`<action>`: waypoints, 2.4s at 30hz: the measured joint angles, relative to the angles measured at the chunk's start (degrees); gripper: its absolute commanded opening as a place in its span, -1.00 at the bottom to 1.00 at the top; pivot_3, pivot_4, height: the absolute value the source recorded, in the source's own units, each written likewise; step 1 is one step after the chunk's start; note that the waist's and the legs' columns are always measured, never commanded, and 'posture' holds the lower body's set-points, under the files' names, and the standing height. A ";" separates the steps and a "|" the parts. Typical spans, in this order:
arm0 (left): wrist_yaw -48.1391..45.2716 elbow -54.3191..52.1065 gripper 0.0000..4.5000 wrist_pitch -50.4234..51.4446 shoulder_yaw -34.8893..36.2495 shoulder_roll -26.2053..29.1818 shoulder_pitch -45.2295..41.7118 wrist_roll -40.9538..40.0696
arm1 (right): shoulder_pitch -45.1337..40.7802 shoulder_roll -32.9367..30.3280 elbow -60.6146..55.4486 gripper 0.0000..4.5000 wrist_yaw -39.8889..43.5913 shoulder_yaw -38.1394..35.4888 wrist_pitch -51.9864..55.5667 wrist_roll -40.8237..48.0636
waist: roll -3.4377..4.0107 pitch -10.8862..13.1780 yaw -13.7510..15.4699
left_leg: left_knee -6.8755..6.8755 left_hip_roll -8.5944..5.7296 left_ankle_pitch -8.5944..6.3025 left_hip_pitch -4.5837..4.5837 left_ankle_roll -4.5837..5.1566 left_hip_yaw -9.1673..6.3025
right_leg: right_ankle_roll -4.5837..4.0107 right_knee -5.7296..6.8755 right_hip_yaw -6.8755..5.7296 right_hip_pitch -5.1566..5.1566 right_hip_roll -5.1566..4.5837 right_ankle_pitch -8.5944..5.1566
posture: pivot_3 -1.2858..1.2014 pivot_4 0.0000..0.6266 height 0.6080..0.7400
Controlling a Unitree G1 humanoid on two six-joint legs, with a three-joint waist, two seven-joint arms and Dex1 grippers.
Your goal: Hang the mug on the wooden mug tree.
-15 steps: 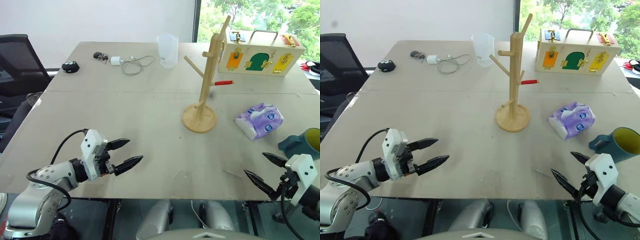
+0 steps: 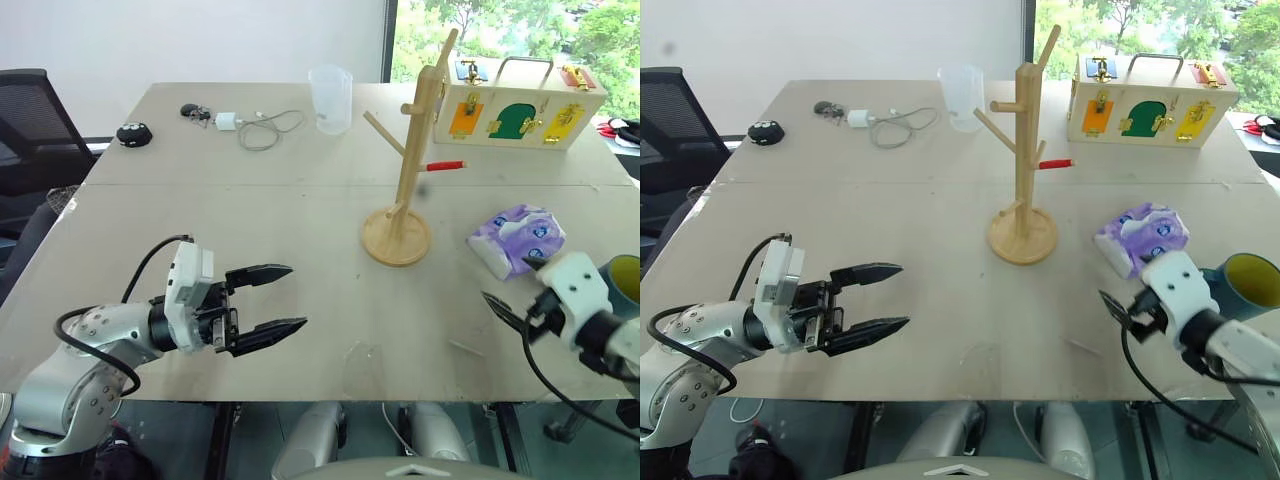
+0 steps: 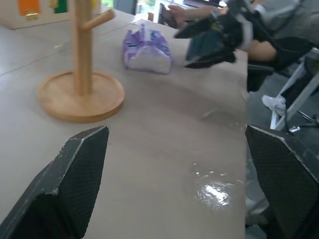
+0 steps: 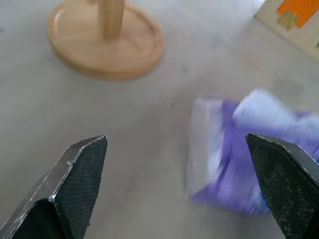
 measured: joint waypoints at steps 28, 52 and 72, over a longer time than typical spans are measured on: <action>8.33 -8.08 1.00 -0.93 -0.10 -1.75 4.40 -1.72 | -29.19 -2.91 22.37 -0.96 -0.81 28.52 13.91 -16.01 | -0.11 0.08 -0.03 | 0.01 0.01 0.00 -0.10 0.01 0.03 | -0.06 -0.03 0.02 -0.12 0.01 0.06 | 0.03 -0.52 1.00; 8.95 -4.21 1.00 -2.38 -4.63 -3.97 -1.53 0.10 | -62.58 6.22 98.69 0.62 9.37 24.73 -43.22 -25.37 | -0.09 0.14 -2.95 | -0.13 0.07 0.00 -0.26 0.02 0.58 | -0.06 0.04 0.31 -0.58 0.05 0.08 | 0.03 -0.52 1.00; 1.39 3.39 1.00 -1.98 -7.27 -3.60 -9.03 -1.04 | -3.18 25.13 -15.40 0.80 2.04 -23.57 29.44 17.99 | -0.54 -0.23 0.83 | -0.08 0.10 -0.07 -0.27 0.09 0.24 | -0.02 0.10 0.18 -0.53 0.08 0.16 | 0.03 -0.52 1.00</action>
